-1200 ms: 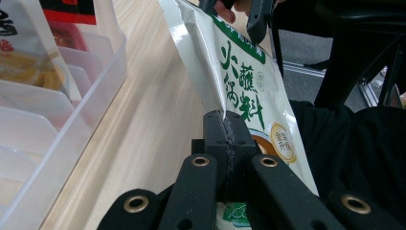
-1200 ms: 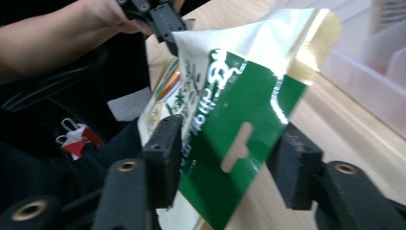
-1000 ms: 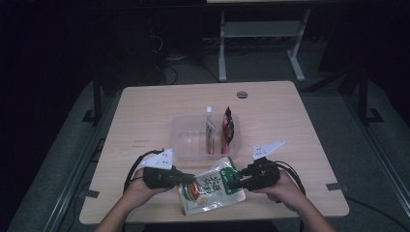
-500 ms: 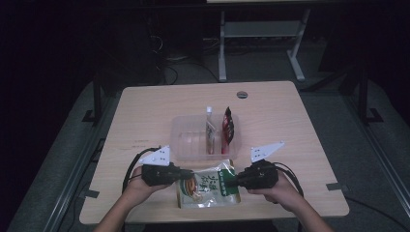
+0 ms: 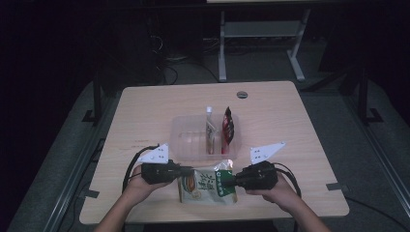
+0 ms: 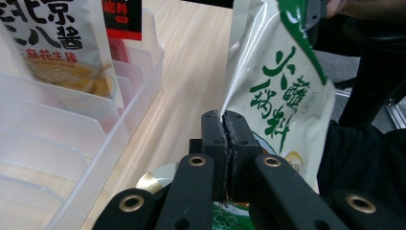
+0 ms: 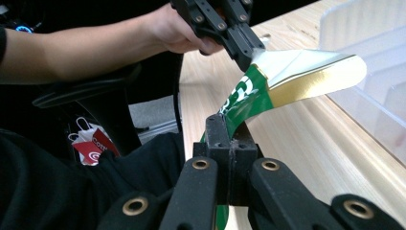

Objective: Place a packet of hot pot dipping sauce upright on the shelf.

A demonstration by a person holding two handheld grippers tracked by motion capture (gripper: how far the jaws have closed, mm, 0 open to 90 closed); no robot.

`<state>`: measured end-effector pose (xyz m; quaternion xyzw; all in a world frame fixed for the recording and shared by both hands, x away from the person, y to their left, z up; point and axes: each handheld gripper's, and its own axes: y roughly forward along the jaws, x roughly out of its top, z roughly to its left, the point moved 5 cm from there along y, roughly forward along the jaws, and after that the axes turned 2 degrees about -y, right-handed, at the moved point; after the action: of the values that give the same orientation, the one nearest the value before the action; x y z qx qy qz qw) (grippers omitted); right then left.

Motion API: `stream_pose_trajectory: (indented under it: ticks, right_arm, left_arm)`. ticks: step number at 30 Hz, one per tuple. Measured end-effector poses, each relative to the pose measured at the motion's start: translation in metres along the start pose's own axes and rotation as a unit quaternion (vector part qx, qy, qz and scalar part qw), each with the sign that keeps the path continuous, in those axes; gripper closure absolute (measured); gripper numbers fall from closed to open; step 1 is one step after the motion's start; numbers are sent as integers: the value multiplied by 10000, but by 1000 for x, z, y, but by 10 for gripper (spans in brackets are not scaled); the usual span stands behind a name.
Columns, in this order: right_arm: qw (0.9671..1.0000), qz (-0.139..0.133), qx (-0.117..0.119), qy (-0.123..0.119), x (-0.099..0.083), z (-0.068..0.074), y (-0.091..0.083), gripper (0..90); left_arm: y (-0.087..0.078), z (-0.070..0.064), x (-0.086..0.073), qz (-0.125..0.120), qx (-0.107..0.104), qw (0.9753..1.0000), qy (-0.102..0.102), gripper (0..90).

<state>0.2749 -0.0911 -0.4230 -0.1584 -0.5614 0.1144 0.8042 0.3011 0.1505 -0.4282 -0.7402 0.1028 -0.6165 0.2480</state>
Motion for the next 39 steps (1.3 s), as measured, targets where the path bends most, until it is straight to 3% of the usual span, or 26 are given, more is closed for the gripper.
stream_pose_trajectory:
  ticks: [6,11,14,23,28,29,32,39]
  right_arm:
    - [9997,-88,187,-123,8,8,5,900]
    - [9988,-272,359,-172,17,15,7,900]
    - [9985,-360,350,-213,21,17,4,900]
    - [9978,-529,312,-247,29,17,-4,900]
    - [9975,-618,216,-256,33,18,-7,900]
    - [9974,-626,209,-288,35,17,-7,900]
    - [9974,-589,179,-384,40,18,-4,900]
    - [9970,-615,156,-447,50,17,1,900]
  left_arm:
    - [6,-1,2,93,88,9999,-20,660]
    - [2,-1,0,174,262,9995,-32,456]
    - [-5,-1,-3,223,365,9990,-107,381]
    - [-19,-10,-17,395,285,9983,-315,305]
    - [-23,-16,-35,574,316,9964,-530,224]
    - [-25,-17,-43,636,382,9950,-669,212]
    - [-29,-17,-54,776,497,9929,-756,185]
    - [-33,-14,-59,872,577,9905,-889,183]
